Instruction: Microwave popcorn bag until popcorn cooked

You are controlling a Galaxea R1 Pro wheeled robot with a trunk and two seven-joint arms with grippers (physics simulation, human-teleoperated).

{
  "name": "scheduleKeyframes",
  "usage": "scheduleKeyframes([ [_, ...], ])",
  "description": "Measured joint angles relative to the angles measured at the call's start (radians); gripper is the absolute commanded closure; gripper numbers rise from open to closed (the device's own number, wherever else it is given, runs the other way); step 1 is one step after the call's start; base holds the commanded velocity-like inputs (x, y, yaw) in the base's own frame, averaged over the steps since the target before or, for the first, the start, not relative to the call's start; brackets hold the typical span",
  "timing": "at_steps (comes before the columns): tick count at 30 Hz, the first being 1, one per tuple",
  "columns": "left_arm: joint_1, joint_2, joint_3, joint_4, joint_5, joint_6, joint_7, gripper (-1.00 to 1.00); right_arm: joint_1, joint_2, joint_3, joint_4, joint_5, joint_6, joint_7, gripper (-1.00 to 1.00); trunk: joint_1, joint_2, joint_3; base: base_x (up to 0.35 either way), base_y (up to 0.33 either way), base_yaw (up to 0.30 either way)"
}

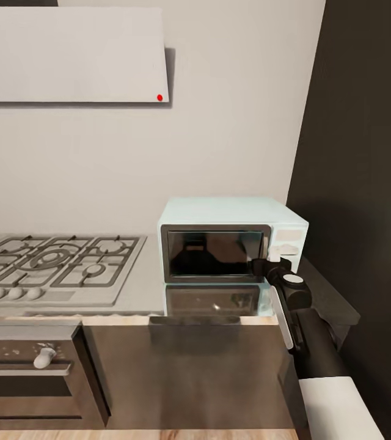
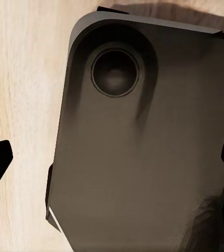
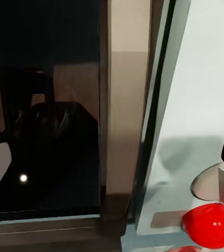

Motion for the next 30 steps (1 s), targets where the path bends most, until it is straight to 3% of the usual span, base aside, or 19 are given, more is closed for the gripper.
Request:
scheduleKeyframes([
  [14, 0.0, 0.0, 0.0, 0.0, 0.0, 0.0, 0.0, -1.0, 0.0, 0.0, 0.001, -0.001, 0.001, 0.001, 0.002, -1.0, 0.0, 0.0, 0.0, 0.001, 0.0, 0.0],
  [15, 0.0, 0.0, 0.0, 0.0, 0.0, 0.0, 0.0, -1.0, 0.0, 0.0, 0.0, 0.0, 0.001, 0.001, 0.002, 1.0, 0.0, 0.0, 0.0, 0.0, 0.0, 0.0],
  [19, 0.0, 0.0, 0.0, 0.0, 0.0, 0.0, 0.0, -1.0, 0.0, 0.0, 0.0, 0.0, 0.001, 0.002, 0.003, 1.0, 0.0, 0.0, 0.0, 0.0, 0.0, 0.0],
  [23, 0.0, 0.0, 0.0, 0.0, 0.0, 0.0, 0.0, -1.0, 0.0, -0.002, -0.002, 0.0, 0.039, 0.006, -0.001, 1.0, 0.0, 0.0, 0.0, 0.0, 0.0, 0.0],
  [30, 0.0, 0.0, 0.0, 0.0, 0.0, 0.0, 0.0, -1.0, 0.0, -0.002, -0.003, 0.0, 0.04, 0.006, -0.003, 1.0, 0.0, 0.0, 0.0, 0.0, 0.0, 0.0],
])
